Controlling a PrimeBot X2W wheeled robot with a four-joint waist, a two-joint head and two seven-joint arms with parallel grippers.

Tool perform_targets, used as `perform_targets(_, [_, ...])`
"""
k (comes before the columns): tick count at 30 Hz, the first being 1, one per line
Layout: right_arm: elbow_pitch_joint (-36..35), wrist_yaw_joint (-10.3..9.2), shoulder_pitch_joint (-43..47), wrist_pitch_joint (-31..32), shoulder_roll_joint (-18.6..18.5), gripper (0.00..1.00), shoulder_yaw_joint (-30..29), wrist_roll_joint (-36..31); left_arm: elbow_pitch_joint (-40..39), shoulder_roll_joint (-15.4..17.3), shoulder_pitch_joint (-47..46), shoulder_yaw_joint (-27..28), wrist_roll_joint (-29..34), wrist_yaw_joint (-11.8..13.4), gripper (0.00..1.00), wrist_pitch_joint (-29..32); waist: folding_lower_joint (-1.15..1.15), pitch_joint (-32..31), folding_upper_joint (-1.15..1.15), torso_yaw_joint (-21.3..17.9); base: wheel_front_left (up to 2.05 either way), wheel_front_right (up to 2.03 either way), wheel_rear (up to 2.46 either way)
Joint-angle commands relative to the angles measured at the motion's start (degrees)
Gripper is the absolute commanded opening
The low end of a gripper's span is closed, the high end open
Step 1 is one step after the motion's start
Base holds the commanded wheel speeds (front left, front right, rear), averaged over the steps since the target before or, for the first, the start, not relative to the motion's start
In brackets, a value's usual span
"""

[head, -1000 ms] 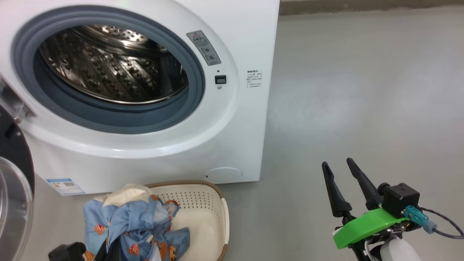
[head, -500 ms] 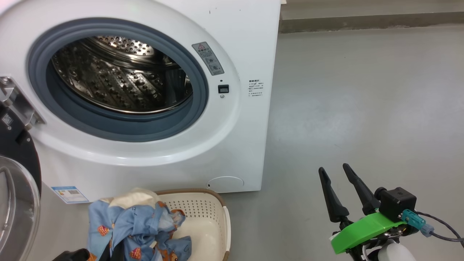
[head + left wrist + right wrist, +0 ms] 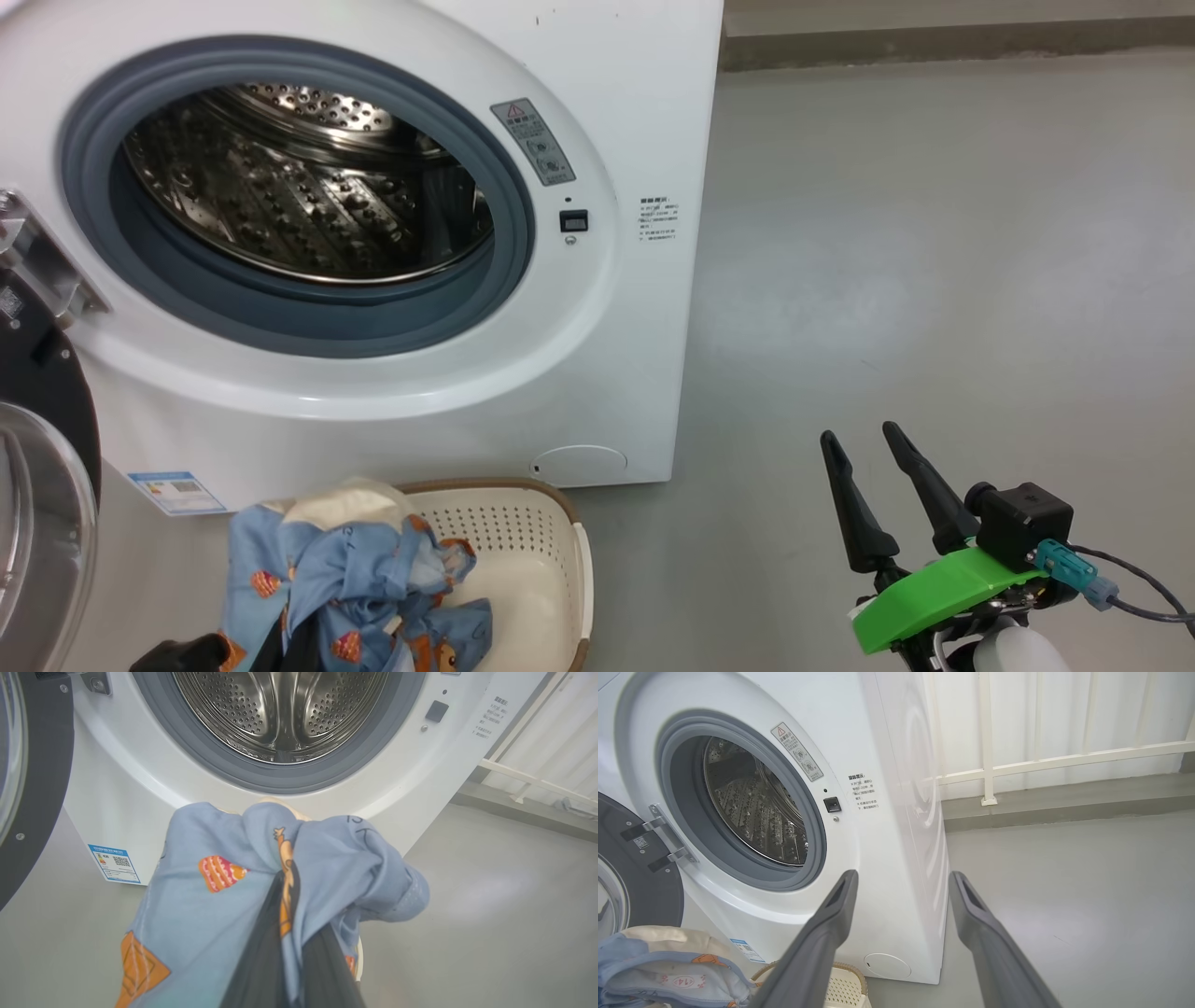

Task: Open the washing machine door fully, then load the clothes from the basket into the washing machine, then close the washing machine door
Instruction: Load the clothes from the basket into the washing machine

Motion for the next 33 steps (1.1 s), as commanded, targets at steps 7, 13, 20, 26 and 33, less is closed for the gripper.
perform_targets(7, [-2.06, 0.09, -1.61, -0.54, 0.08, 1.00, 1.13, -0.40, -3.02, 1.81, -5.06, 2.36, -1.66, -0.15, 0.00, -0.79, 0.00, 3.54, 0.00, -0.50, 0.00, 0.00, 0.00])
perform_targets(13, [-3.04, 0.09, -2.70, -0.33, 0.08, 1.00, 0.98, -1.26, -4.42, 3.74, -11.74, 3.44, -4.02, -0.15, 0.00, -0.79, 0.00, 8.15, 0.00, -1.46, 0.00, 0.00, 0.00])
perform_targets(20, [-4.58, 0.09, -4.53, -0.28, 0.08, 1.00, 0.85, -2.18, -4.56, 7.42, -20.75, 4.60, -5.17, -0.15, 0.00, -0.79, 0.00, 13.93, 0.00, -3.70, 0.00, 0.00, 0.00])
perform_targets(26, [-5.73, 0.09, -5.65, -0.52, 0.08, 1.00, 0.55, -2.57, -2.72, 10.49, -28.90, 5.47, -6.73, -0.15, 0.00, -0.79, 0.00, 18.78, 0.00, -5.89, 0.00, 0.00, 0.00])
perform_targets(33, [-7.07, 0.09, -6.71, -0.88, 0.08, 1.00, 0.49, -2.73, 0.87, 14.37, -37.61, 6.00, -9.92, -0.15, 0.00, -0.79, 0.00, 24.01, 0.00, -8.29, 0.00, 0.00, 0.00])
